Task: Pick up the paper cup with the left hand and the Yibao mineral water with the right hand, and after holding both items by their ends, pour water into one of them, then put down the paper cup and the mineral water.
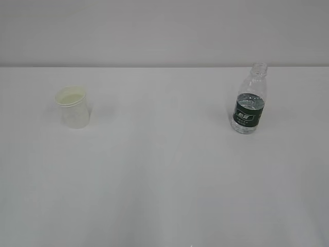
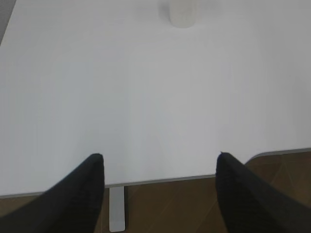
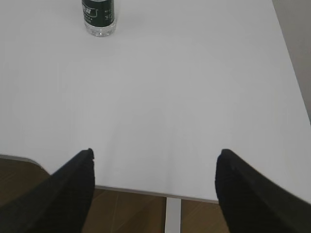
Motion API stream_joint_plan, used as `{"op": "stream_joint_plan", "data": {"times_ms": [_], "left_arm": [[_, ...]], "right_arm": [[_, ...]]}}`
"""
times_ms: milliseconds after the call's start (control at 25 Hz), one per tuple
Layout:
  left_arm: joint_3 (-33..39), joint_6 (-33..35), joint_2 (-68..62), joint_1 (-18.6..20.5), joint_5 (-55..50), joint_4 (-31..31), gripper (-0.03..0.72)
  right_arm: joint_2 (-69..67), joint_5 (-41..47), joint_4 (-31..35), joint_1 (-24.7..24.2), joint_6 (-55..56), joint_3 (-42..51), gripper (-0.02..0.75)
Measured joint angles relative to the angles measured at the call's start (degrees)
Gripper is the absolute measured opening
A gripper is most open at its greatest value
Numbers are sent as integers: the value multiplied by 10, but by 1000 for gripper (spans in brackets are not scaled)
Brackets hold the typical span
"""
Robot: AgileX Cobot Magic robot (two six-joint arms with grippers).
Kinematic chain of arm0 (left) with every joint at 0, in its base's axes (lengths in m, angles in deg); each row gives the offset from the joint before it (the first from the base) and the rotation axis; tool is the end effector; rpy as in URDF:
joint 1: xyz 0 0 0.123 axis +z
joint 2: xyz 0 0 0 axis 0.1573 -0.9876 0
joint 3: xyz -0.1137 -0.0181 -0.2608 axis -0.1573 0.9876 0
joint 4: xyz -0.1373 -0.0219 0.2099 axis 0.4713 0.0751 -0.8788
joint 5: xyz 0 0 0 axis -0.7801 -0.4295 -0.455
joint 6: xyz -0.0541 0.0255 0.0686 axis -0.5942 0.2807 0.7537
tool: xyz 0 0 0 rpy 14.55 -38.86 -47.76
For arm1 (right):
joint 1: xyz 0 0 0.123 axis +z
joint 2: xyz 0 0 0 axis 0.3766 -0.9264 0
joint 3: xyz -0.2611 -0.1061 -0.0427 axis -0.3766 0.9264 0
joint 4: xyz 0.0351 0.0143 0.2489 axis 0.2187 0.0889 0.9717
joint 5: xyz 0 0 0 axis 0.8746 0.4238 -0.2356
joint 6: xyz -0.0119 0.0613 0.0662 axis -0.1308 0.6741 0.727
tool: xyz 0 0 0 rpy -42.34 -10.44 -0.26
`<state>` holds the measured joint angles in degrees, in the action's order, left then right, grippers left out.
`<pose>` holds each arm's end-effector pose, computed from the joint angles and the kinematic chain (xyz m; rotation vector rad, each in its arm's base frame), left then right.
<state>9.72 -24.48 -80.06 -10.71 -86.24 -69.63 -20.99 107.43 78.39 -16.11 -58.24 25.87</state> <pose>0.0073 -0.0043 0.2796 0.0709 2.1735 -0.0570 0.0040 -0.0111 0.2745 -0.1764 2.1774 -0.1476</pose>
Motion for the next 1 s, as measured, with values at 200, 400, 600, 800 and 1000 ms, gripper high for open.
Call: {"op": "stream_joint_plan", "data": {"times_ms": [200,400,600,800,1000], "left_arm": [[0,0,0,0,0,0,512],[0,0,0,0,0,0,512],[0,0,0,0,0,0,512],[0,0,0,0,0,0,511],[0,0,0,0,0,0,511]], "right_arm": [[0,0,0,0,0,0,586],[0,0,0,0,1,0,586],[0,0,-2,0,1,0,586],[0,0,-2,0,1,0,586],[0,0,-2,0,1,0,586]]}}
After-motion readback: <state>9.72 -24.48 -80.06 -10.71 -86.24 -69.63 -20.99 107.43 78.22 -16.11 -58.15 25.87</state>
